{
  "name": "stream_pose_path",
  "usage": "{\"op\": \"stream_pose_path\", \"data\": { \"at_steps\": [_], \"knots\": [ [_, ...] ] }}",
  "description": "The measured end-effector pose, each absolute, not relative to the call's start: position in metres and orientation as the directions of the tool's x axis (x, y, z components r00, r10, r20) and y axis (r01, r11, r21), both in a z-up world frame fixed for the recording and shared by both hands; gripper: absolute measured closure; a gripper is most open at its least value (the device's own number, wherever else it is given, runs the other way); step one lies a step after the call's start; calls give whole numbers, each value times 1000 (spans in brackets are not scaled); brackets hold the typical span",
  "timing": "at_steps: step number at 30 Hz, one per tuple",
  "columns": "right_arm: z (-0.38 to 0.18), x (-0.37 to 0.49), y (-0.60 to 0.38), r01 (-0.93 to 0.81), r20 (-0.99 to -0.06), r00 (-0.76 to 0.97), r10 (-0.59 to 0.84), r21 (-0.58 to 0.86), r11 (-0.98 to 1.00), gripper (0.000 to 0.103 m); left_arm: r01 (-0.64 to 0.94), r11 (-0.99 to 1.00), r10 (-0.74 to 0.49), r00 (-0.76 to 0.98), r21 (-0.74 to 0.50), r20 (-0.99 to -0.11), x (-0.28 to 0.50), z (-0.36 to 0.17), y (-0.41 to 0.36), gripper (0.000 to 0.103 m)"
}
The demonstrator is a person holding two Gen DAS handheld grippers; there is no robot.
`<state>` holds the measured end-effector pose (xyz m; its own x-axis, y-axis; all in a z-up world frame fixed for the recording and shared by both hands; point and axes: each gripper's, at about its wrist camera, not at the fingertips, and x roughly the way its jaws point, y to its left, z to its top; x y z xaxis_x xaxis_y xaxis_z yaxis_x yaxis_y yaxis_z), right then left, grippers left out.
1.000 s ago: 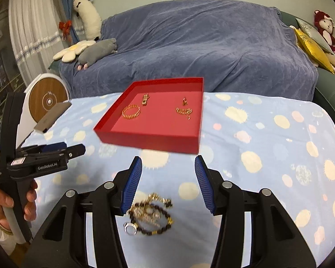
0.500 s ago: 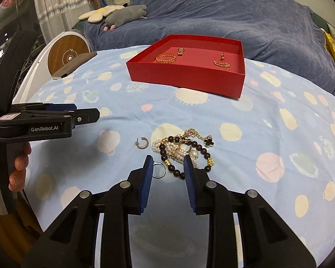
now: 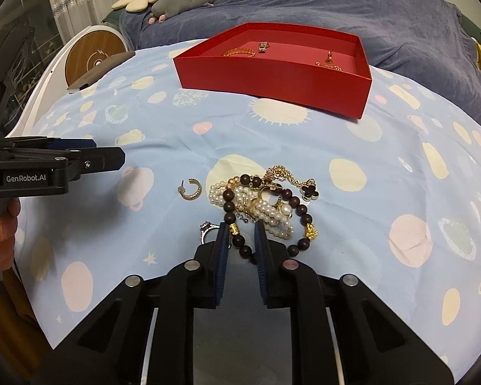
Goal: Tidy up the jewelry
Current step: 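Grasp the dark bead bracelet with the right tool and lift it, then hold the bead bracelet in the right tool while the left tool grasps a small gold chain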
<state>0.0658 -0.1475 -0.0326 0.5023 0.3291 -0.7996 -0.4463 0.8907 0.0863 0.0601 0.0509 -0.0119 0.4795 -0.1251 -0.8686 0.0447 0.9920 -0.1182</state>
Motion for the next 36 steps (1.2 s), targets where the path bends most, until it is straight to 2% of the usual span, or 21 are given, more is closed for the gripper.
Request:
{"op": "stream_pose_path", "data": {
  "at_steps": [6, 10, 21, 32, 36],
  "knots": [
    [-21, 64, -153, -436, -776, 524, 351, 110, 893, 96, 59, 991, -135, 472, -121, -871, 63, -13, 45, 36],
    [7, 64, -170, -411, -714, 565, 414, 191, 891, 96, 55, 990, -138, 471, -127, -871, 64, -13, 45, 36],
    [68, 62, -208, -344, -566, 707, 425, 250, 905, 96, 83, 981, -193, 486, -175, -852, 75, -2, 20, 36],
    [64, 61, -230, -287, -574, 720, 391, 267, 920, 96, 239, 958, -258, 493, -155, -831, 100, -7, -52, 36],
    [59, 60, -237, -277, -585, 714, 385, 269, 923, 96, 256, 959, -233, 474, -120, -849, 110, -21, -72, 37]
  ]
}}
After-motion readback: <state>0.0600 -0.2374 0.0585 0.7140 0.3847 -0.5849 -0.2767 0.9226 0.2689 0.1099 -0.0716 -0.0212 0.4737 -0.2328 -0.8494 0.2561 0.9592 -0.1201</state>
